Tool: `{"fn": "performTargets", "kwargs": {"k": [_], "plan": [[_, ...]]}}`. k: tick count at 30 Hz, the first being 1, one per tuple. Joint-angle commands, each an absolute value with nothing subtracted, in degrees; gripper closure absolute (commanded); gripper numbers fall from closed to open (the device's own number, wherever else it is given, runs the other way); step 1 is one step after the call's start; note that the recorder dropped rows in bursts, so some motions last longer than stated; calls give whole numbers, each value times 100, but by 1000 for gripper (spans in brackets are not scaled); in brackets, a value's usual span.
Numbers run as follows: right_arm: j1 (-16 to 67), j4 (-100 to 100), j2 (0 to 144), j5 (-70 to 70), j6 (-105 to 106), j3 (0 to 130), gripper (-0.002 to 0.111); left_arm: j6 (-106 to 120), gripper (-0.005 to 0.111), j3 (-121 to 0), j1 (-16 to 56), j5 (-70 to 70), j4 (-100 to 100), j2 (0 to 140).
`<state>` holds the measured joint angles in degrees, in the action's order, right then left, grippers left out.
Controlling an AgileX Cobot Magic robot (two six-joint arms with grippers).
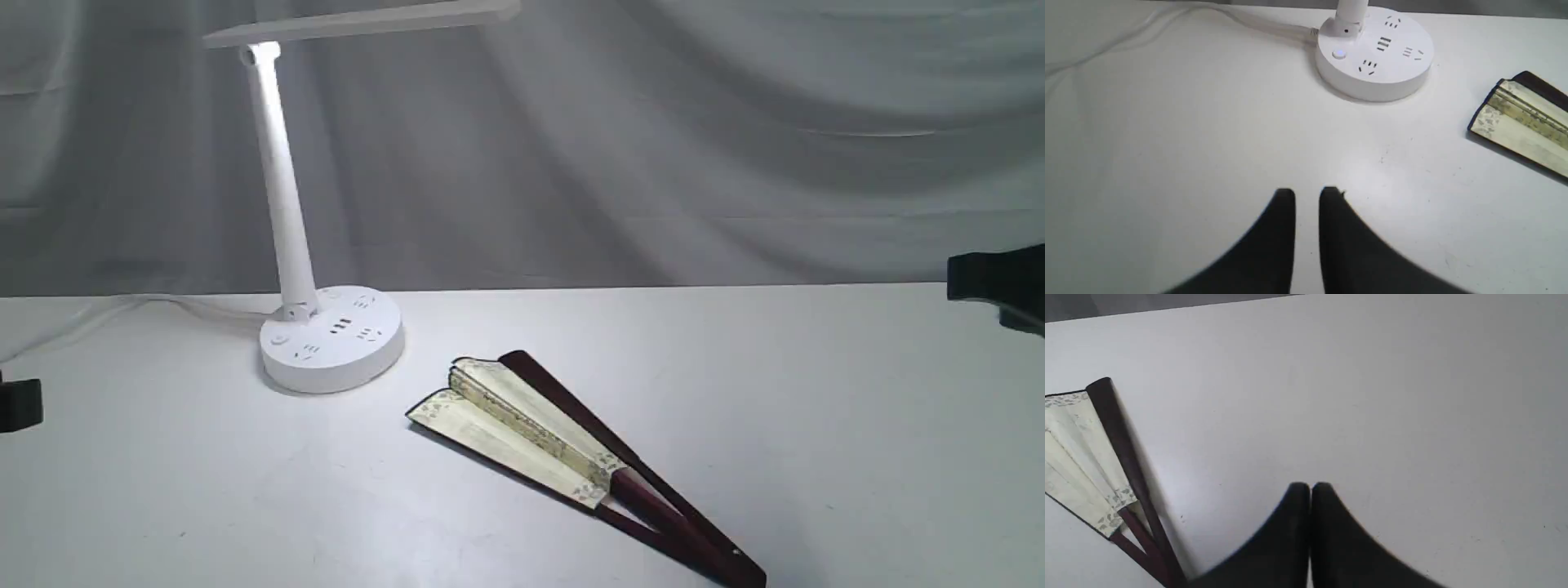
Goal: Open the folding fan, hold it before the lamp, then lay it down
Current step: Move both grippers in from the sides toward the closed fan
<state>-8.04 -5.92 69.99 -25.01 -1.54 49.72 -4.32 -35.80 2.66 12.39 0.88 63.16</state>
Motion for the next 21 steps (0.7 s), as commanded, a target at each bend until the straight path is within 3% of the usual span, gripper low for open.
{"fn": "performTargets", "kwargs": {"k": [1,14,21], "plan": [[-797,-551,7174,-2509,-137,5006,108,-384,95,-3786,297,1355,85,6584],[-797,-2702,8183,-2499,3204,5006,108,-384,95,-4979,297,1997,85,8295],[-797,-2906,8853,-2652,3486,5016,106,-197,95,-5036,297,2517,85,8748]]}}
